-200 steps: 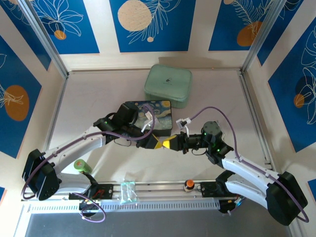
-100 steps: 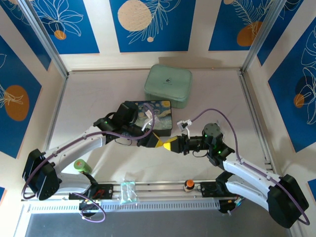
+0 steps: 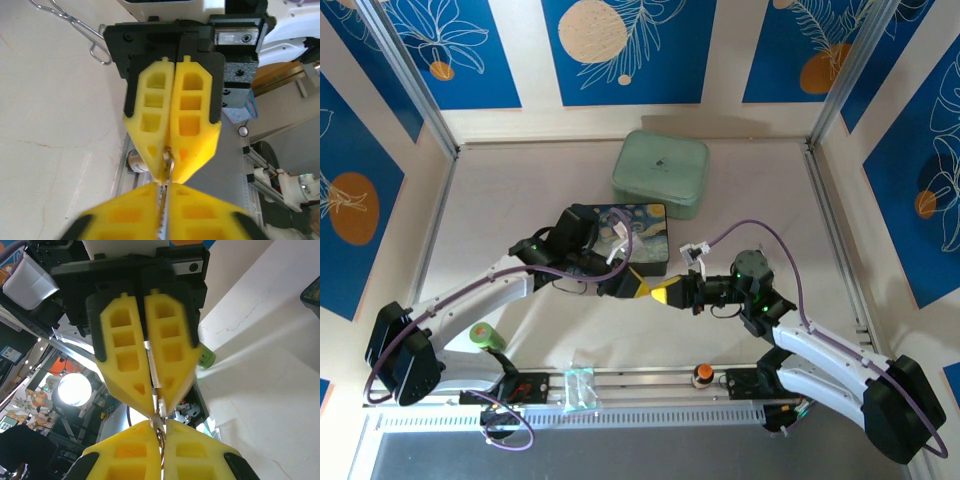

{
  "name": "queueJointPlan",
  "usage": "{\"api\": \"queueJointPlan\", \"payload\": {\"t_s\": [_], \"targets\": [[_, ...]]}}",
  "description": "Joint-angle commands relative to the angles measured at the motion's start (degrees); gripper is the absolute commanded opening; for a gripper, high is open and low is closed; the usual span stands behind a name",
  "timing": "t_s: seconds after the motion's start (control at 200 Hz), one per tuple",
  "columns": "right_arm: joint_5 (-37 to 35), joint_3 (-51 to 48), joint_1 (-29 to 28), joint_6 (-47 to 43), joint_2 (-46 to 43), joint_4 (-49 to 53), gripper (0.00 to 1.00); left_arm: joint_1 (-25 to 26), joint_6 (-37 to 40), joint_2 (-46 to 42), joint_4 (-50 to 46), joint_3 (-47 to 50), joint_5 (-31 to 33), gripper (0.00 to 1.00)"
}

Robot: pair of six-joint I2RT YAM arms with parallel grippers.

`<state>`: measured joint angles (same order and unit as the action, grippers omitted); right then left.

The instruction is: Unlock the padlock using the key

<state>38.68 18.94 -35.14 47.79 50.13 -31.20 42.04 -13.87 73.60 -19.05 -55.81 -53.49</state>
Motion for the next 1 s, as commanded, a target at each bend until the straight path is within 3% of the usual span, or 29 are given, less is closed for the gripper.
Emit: {"api": "queueJointPlan", "payload": {"t_s": [0.0, 0.085, 0.2, 0.385, 0.6, 0.7, 0.785, 0.996], "targets": [[-3.8, -0.6, 0.5, -1.6, -0.9, 2.6, 0.0, -1.4, -3.0, -1.9, 3.5, 0.6, 1.2, 0.49], [-5.9, -1.0, 0.9, -1.3, -1.3, 3.7, 0.0, -3.5, -9.8, -4.9, 12.5, 3.8, 4.0, 0.82], [-8.6, -1.9, 1.1, -0.5, -1.9, 3.7, 0.0, -5.1, -17.6, -9.6, 23.2, 8.3, 9.9, 0.96], [-11.9, -2.8, 1.3, 0.1, -3.0, 4.2, 0.0, -5.2, -23.0, -12.9, 25.5, 12.4, 21.6, 0.95], [-18.3, -4.5, 0.9, 1.4, -3.1, 5.0, 0.0, -4.5, -32.4, -15.5, 25.6, 23.0, 39.4, 0.92], [-25.1, -5.0, -0.4, 1.6, -3.8, 7.7, 0.0, -3.0, -32.8, -13.6, 22.9, 25.0, 44.0, 0.91], [-29.5, -5.5, -1.7, 1.2, -4.6, 9.1, 0.0, -2.3, -32.1, -10.9, 24.6, 26.6, 44.3, 0.91], [-31.1, -5.4, -2.7, 0.6, -5.0, 10.8, 0.0, 0.2, -27.9, -5.7, 31.5, 29.8, 50.3, 0.88]]}}
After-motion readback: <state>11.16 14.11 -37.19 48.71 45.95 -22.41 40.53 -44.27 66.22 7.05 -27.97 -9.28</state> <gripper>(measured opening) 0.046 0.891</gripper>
